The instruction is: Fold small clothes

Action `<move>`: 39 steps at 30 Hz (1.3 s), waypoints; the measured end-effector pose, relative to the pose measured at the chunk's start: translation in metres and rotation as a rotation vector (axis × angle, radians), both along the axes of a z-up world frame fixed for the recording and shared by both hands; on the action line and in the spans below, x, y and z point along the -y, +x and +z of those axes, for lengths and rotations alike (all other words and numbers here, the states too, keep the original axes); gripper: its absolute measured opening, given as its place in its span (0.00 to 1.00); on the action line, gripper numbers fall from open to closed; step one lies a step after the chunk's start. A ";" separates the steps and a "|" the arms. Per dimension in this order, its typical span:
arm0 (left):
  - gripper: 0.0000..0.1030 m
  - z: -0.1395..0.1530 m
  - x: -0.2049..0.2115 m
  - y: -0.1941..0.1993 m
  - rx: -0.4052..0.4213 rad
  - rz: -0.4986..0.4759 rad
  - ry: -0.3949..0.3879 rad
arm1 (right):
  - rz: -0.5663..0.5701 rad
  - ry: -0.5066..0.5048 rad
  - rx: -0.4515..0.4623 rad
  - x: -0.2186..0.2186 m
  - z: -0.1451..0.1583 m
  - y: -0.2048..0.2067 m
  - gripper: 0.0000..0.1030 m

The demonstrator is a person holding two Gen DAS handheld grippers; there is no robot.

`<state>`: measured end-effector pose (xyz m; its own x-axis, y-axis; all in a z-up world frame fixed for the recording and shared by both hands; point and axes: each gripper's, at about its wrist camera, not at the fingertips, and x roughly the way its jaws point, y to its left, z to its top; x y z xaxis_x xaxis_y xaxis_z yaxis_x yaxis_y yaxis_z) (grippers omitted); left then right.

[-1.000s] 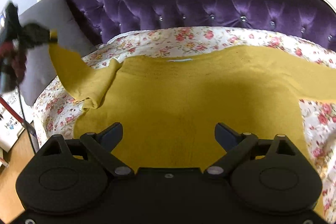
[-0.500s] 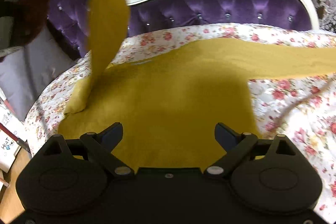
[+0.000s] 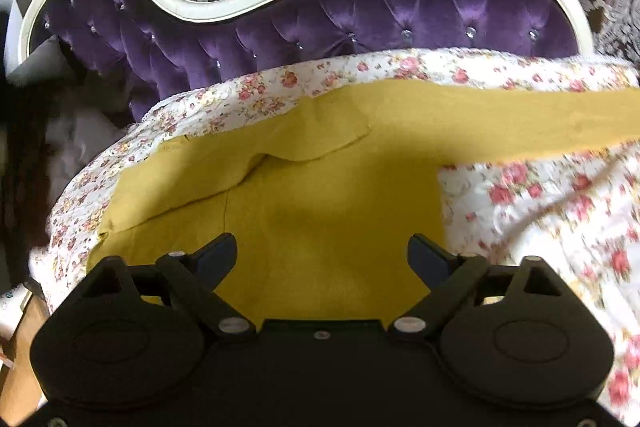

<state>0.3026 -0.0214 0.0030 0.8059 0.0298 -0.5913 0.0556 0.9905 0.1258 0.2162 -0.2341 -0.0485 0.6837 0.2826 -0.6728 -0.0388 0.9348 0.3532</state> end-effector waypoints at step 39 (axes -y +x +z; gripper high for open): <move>0.28 -0.092 -0.076 -0.064 -0.132 0.137 -0.016 | -0.053 -0.269 -0.002 0.020 -0.026 0.160 0.08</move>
